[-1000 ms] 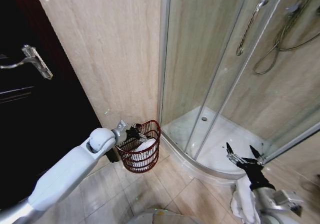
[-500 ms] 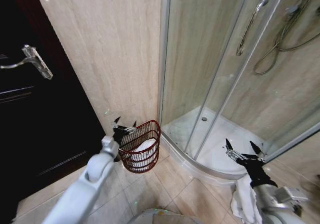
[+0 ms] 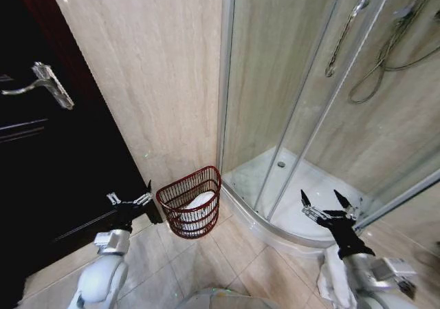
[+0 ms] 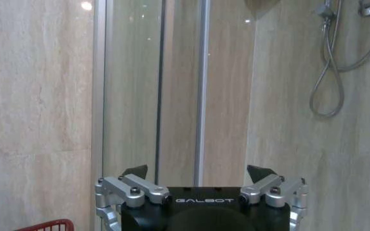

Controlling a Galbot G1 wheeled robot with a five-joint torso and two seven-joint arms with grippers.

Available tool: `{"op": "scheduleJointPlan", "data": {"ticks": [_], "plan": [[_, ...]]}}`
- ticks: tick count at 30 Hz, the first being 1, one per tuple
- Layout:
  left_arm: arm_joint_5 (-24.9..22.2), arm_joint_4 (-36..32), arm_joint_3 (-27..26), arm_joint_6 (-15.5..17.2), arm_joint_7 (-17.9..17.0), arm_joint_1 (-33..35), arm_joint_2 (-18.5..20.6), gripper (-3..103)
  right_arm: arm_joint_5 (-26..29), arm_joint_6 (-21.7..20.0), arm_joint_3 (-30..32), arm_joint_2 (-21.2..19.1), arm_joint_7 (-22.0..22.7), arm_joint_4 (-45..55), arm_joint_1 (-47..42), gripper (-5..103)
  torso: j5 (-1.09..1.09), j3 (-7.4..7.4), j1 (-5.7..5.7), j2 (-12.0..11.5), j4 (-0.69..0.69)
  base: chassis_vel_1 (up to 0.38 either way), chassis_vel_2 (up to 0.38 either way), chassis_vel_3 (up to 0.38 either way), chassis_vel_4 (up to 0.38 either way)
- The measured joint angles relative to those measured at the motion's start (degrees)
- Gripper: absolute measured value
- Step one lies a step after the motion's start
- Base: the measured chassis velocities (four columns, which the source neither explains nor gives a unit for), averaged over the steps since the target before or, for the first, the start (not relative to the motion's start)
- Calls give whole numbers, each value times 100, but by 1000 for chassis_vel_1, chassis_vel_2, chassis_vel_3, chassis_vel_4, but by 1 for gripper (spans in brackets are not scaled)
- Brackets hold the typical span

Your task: Discard the used towel into the hamper.

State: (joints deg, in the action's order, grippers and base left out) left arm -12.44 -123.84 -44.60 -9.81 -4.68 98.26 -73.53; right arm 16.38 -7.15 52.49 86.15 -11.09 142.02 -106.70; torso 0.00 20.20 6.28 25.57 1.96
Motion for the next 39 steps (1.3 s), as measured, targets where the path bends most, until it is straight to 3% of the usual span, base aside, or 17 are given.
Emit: {"op": "scheduleJointPlan", "data": {"ticks": [39], "plan": [[116,271,181,147,93,-352,197,100,-77,127,102,17,-1,-384,55,100,-1,1,0,-1,0,28,-87,-30,87]]}}
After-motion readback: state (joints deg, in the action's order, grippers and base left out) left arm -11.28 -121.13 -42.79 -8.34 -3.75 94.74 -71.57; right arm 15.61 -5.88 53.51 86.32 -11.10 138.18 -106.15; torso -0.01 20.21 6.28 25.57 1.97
